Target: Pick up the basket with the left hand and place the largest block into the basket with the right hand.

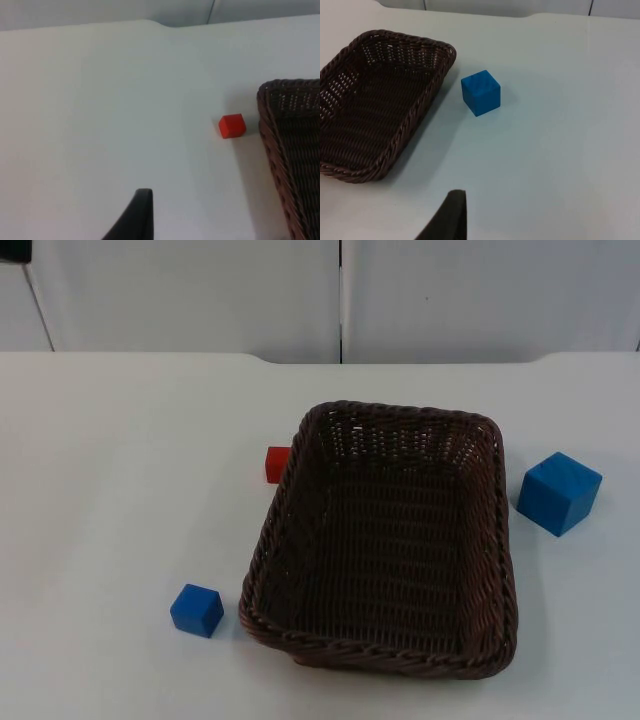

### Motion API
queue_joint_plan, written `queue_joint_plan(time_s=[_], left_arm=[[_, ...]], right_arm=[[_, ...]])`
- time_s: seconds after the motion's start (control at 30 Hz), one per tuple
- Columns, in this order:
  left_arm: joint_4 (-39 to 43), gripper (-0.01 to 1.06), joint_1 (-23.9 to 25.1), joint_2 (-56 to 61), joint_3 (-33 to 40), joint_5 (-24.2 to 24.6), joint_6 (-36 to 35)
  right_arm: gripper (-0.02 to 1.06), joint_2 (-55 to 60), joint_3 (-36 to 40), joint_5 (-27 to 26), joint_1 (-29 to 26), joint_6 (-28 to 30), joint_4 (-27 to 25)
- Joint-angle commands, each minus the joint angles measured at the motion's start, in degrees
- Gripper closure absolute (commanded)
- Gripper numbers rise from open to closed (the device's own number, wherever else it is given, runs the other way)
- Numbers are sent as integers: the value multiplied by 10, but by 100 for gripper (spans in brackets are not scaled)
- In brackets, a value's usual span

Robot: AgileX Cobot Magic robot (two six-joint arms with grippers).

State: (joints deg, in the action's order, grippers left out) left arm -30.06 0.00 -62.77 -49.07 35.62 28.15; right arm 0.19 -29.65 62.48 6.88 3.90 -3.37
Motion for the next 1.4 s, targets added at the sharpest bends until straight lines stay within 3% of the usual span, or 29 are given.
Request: queue_joint_plan(time_s=[0.0,0.53,1.1,1.37], left_arm=[[-10,0,0,-9,-7,-6,4],[-14,0,-5,-77,-45,4,8],[24,0,-117,-219,-147,11,1],[64,0,-156,-336,-204,28,-44]], right_arm=[[-1,-2,1,-6,-3,0,1],[-1,-2,1,-6,-3,-5,2],[-1,-2,1,-6,-3,-7,2],[-1,-2,1,-6,-3,-9,2]])
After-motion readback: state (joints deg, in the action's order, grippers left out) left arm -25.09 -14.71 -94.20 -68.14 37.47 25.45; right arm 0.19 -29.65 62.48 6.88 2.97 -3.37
